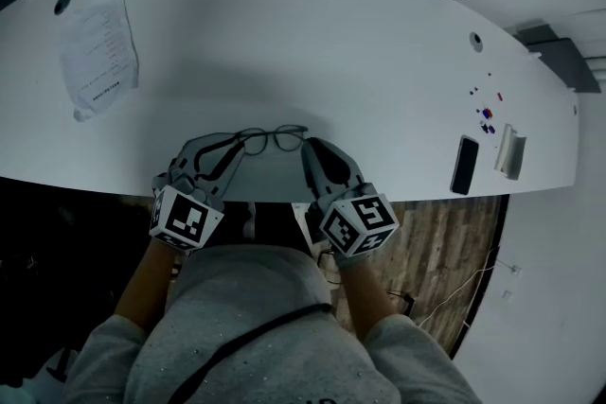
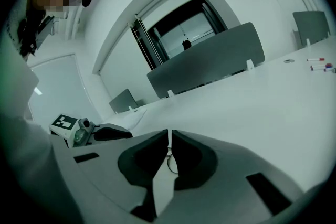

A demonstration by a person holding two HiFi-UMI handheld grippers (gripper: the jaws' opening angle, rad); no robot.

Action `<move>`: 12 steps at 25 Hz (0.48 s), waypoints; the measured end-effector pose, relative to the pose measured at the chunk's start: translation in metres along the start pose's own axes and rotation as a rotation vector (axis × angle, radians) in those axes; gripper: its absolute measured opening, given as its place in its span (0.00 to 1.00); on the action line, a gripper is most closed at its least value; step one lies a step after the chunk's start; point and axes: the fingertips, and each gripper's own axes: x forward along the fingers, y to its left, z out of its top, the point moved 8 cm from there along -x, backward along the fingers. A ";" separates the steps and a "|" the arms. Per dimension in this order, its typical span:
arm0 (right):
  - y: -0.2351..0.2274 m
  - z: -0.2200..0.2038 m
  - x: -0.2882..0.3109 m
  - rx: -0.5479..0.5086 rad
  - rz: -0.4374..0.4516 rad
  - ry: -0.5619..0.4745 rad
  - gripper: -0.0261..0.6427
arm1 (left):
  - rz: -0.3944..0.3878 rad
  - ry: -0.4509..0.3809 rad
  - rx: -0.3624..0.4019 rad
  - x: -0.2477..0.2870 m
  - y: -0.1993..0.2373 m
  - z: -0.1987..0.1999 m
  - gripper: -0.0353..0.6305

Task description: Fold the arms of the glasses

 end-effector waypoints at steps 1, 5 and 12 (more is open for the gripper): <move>0.005 0.000 -0.003 -0.007 0.001 -0.005 0.09 | 0.002 -0.018 -0.018 -0.005 0.000 0.002 0.12; 0.028 0.000 -0.015 -0.053 -0.003 -0.026 0.08 | -0.003 -0.102 -0.124 -0.029 -0.001 0.006 0.09; 0.071 -0.011 -0.042 -0.149 -0.014 -0.052 0.07 | -0.021 -0.195 -0.235 -0.065 -0.012 0.011 0.08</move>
